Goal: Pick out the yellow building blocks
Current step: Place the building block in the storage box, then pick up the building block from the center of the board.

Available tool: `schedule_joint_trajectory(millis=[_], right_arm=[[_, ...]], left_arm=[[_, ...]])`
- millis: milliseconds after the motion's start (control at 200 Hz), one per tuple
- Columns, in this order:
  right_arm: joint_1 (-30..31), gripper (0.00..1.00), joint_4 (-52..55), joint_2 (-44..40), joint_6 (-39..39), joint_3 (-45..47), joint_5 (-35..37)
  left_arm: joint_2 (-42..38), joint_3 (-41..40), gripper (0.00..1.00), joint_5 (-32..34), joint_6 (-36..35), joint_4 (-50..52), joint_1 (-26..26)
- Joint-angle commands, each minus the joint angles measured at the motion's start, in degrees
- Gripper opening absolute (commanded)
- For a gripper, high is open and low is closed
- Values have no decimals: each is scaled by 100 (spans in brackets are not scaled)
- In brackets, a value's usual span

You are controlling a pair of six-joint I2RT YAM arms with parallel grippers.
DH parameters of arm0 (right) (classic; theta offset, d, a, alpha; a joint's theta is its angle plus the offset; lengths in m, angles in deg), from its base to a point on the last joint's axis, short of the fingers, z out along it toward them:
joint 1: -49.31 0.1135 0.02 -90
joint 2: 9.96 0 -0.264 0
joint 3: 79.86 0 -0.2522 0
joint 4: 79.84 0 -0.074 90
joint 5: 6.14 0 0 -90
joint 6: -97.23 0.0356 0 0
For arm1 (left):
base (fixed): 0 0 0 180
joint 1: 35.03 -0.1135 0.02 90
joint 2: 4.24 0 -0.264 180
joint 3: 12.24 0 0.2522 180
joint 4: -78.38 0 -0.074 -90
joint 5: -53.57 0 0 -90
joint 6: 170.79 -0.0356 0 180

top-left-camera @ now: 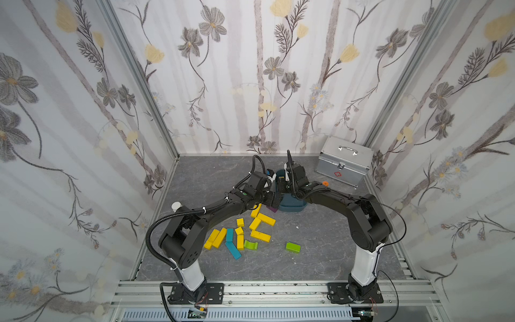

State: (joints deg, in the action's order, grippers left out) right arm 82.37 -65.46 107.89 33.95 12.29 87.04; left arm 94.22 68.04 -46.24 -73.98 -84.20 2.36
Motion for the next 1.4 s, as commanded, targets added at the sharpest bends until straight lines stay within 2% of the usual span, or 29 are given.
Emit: schedule_joint_trajectory(millis=[0, 385, 754, 1044, 1394], right_arm=[[52, 43, -426, -140, -5, 102, 259], [418, 43, -617, -386, -91, 293, 783], [549, 43, -755, -680, -67, 437, 914], [698, 43, -756, -920, -106, 465, 993], [841, 44, -796, -1149, -55, 688, 935]], left_arm=[[-81, -8, 100, 93, -83, -57, -4], [-117, -8, 100, 135, -62, -41, -3], [-245, -11, 96, 252, -100, -35, -13], [-617, -122, 91, 53, 141, -155, -256], [-845, -212, 88, 228, 145, -186, -503]])
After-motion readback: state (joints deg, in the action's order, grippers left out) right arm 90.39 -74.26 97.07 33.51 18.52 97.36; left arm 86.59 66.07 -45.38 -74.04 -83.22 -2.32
